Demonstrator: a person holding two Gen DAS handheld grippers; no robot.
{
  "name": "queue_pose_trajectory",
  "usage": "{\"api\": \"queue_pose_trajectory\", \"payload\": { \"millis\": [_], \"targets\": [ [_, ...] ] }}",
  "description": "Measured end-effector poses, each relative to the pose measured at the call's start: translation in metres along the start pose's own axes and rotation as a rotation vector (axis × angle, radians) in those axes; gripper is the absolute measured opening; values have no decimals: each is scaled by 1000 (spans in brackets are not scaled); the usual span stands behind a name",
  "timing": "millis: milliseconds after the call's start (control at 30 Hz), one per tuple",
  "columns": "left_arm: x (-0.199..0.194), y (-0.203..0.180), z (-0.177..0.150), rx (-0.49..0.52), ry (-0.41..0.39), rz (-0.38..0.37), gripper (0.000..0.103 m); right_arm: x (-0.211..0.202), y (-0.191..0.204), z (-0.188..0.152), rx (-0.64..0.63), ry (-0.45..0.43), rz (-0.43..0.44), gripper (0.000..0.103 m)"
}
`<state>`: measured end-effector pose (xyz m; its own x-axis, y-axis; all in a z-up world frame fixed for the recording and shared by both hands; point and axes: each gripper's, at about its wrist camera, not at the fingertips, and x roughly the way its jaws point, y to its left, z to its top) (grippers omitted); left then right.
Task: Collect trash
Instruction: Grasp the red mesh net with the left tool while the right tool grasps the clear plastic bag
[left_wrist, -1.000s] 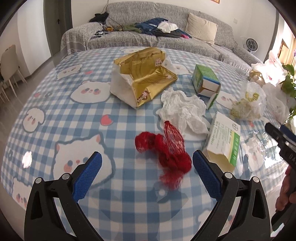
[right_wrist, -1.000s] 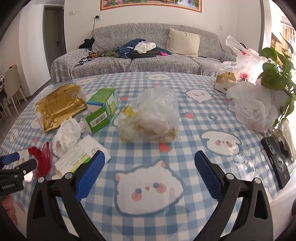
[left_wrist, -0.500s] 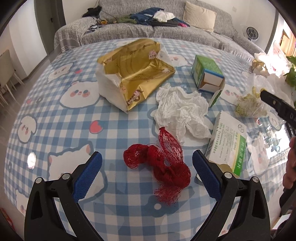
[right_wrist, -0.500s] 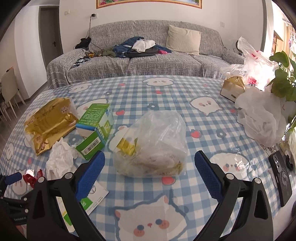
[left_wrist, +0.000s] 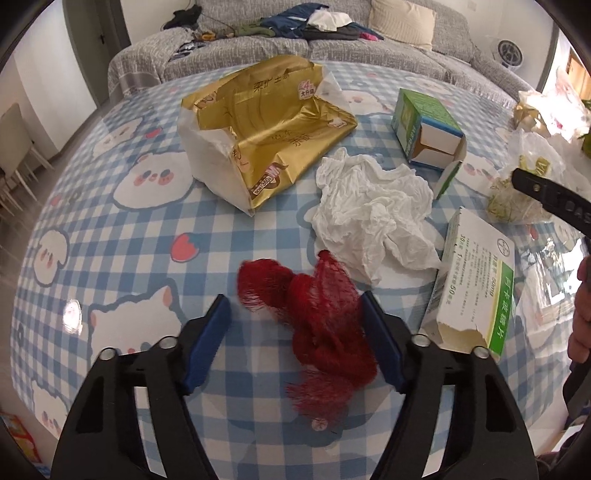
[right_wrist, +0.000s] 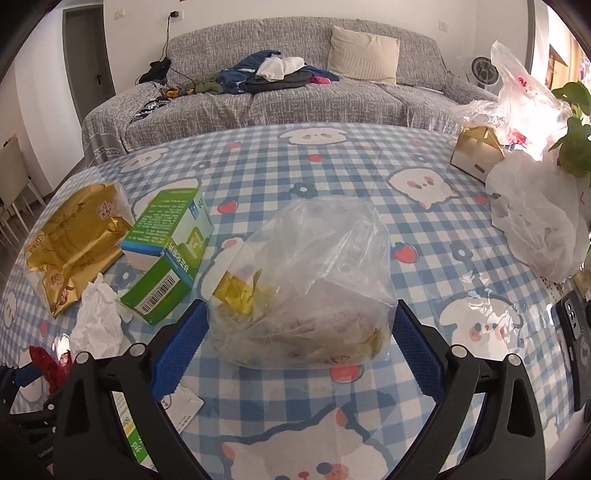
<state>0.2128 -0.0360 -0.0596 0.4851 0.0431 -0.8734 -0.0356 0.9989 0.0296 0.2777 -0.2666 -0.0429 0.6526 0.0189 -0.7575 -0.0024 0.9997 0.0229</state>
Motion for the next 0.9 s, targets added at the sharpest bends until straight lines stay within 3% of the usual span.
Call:
{"api": "queue_pose_trajectory", "payload": {
  "millis": [133, 300, 500, 900],
  "targets": [
    [-4, 2, -2, 0, -3, 4, 38, 2, 2, -2, -10, 1, -22, 77],
    [-8, 6, -3, -3, -7, 11, 18, 5, 4, -5, -28, 10, -49, 58],
    [-9, 12, -3, -17, -5, -3, 15, 1, 1, -4, -30, 5, -45, 40],
    [-28, 21, -4, -34, -31, -16, 15, -26, -3, -1, -24, -38, -60, 39]
  ]
}}
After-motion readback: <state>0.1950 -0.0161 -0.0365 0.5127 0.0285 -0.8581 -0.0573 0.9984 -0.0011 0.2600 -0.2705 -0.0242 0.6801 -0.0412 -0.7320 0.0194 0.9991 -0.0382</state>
